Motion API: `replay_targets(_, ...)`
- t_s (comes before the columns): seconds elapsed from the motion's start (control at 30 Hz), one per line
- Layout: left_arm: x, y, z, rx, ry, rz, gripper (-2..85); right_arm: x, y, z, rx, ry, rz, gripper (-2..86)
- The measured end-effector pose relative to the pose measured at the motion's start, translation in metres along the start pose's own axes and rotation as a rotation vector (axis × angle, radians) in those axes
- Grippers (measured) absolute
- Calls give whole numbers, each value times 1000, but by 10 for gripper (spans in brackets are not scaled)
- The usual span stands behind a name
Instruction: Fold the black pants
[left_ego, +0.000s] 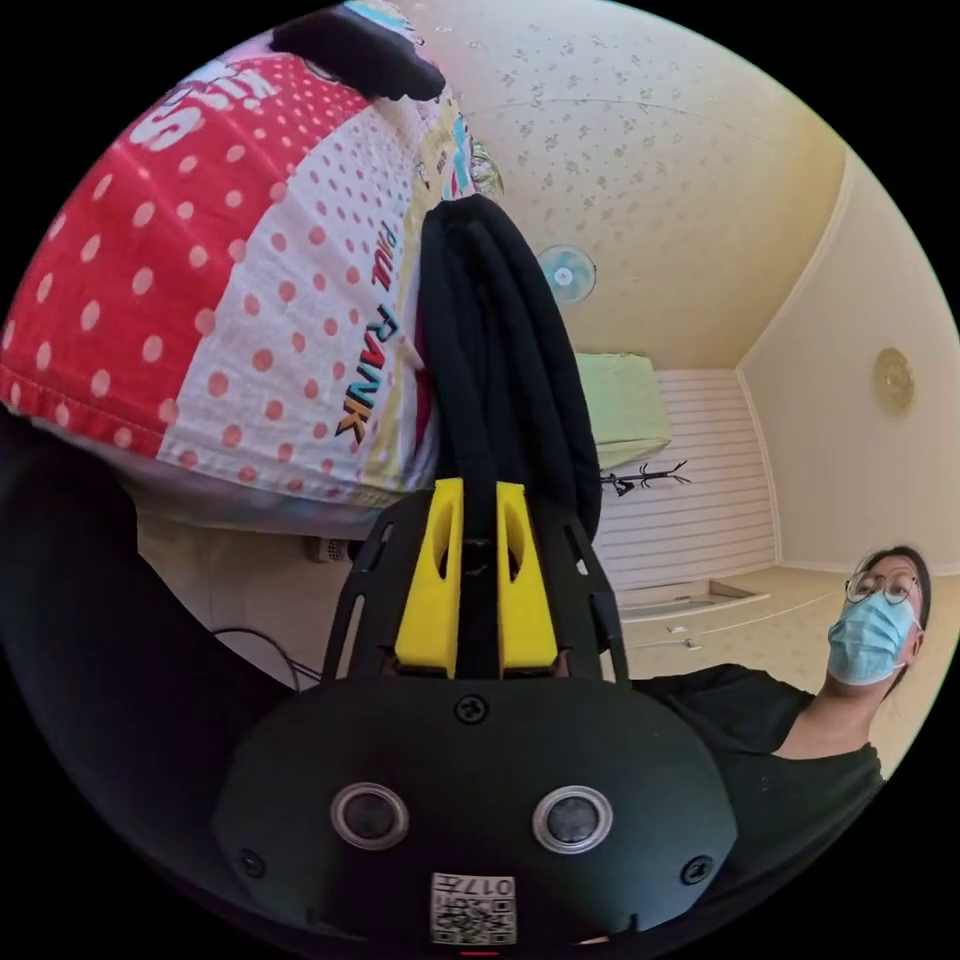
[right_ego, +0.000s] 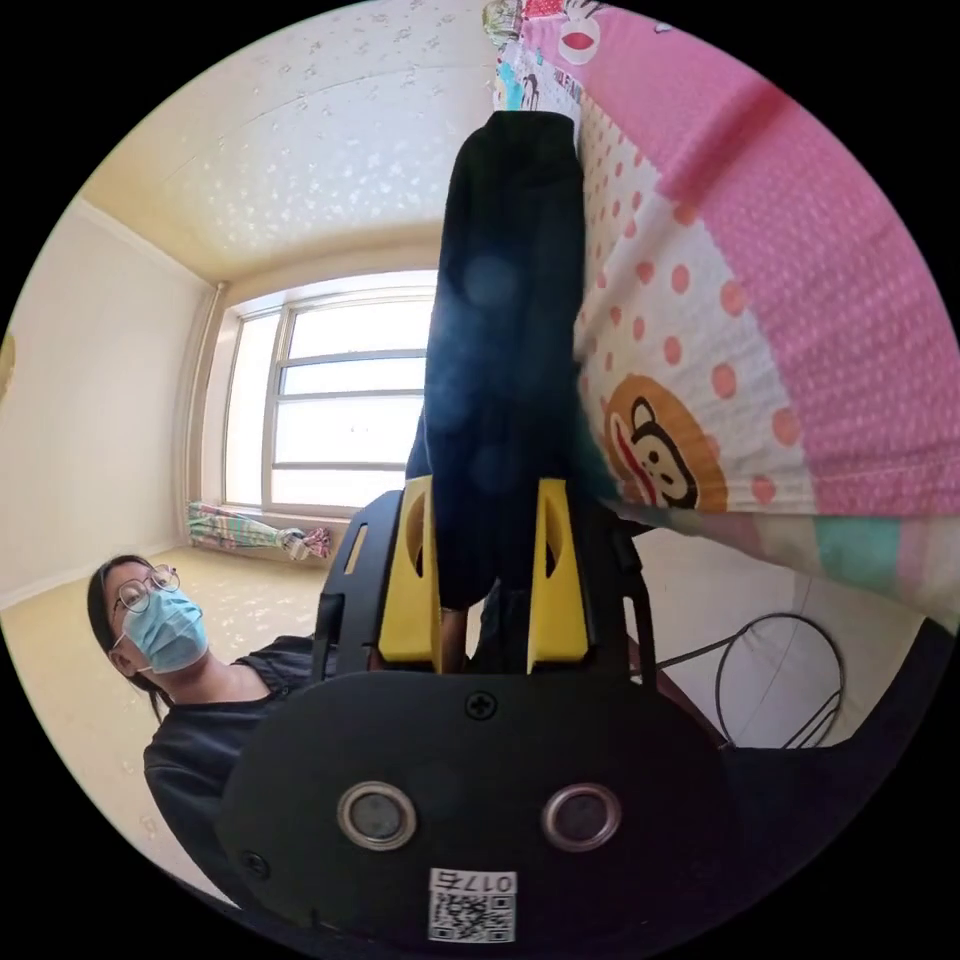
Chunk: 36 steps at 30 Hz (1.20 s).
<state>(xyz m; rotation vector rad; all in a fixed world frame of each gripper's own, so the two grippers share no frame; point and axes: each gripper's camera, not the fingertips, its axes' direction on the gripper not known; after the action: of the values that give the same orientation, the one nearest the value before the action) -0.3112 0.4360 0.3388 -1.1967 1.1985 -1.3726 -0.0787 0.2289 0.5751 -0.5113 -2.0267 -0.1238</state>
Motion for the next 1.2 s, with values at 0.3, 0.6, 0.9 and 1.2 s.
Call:
replay_targets(0.3,-45,-9,-40,19,287,-36,230,21,13,-26,-71,1,20,225)
replay_targets(0.6,-41,-20,-19,-100,163,-53,245,33,-6,10,-155,-205,42,330)
replay_targets(0.9,-38,15,-3,-91,193,-46,183,2,-1,51,-255,-57,20,259)
replay_targets(1.2,75,66,-26,-117,196,140,145,-142,57,26,-301,29,-257,181)
